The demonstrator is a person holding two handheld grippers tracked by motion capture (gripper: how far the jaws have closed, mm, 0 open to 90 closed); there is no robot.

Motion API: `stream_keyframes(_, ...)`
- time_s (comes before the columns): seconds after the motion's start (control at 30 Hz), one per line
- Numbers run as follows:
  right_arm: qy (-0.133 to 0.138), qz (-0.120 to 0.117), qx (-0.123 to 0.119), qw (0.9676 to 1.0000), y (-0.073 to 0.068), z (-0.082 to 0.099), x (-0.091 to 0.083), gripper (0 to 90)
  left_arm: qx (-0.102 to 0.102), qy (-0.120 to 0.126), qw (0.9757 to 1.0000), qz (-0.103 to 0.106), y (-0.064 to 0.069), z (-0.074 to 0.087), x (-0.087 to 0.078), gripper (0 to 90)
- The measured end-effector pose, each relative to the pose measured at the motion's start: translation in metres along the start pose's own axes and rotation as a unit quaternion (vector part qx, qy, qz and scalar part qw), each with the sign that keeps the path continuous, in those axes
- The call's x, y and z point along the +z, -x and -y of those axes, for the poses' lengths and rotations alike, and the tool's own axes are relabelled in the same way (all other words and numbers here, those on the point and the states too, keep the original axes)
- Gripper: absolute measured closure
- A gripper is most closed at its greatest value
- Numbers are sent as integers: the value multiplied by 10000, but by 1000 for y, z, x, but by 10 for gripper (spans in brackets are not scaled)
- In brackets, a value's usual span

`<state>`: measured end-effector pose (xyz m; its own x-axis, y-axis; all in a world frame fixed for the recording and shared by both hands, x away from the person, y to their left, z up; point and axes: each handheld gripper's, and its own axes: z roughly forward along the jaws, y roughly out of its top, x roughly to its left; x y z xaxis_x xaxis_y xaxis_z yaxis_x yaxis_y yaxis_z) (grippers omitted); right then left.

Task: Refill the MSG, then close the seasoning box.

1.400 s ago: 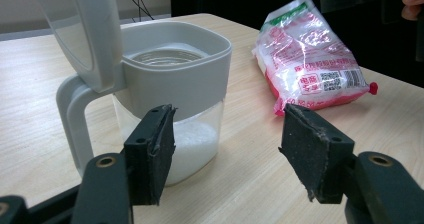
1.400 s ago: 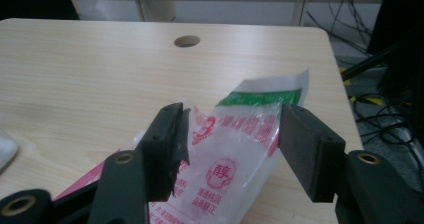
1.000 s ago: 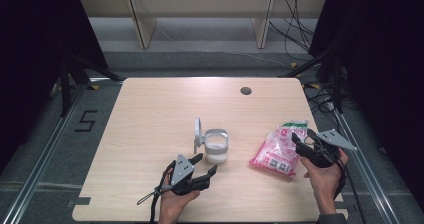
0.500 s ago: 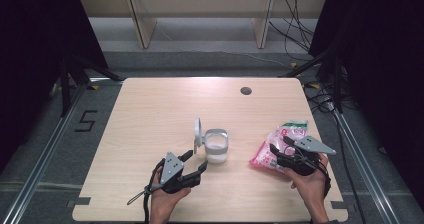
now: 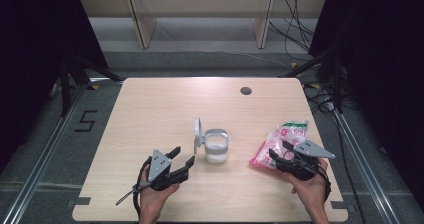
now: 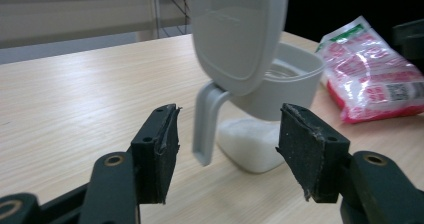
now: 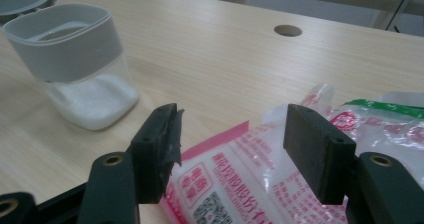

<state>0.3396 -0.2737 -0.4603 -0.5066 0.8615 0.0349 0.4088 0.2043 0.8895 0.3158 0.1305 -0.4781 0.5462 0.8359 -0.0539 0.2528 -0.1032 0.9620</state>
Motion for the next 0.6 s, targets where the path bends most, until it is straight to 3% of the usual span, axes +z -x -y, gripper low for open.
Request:
stream_keyframes(0.03,-10,-123,-10,9999,-3,2,1,396,-7,0,10000,-45,-3,0,0,407)
stream_keyframes(0.2,-141,-170,83,9997,-10,5,1,389,-35,29,9999,-124,-9,-1,0,418)
stream_keyframes(0.23,-131,-236,-90,9996,-9,5,2,388,-46,26,9998,-166,-11,-2,-1,419)
stream_keyframes(0.4,-131,-216,-113,9996,-12,7,1,385,-50,33,9998,-186,-13,-3,-2,427)
stream_keyframes(0.47,-173,-262,-10,9995,-15,8,1,384,-54,37,9998,-209,-14,-4,-2,429)
stream_keyframes(0.5,-174,-301,-131,9993,-14,8,0,383,-59,40,9997,-214,-15,-6,-1,434)
stream_keyframes(0.6,-98,-361,-119,9992,-14,9,1,383,-42,47,9998,-204,-15,-7,0,443)
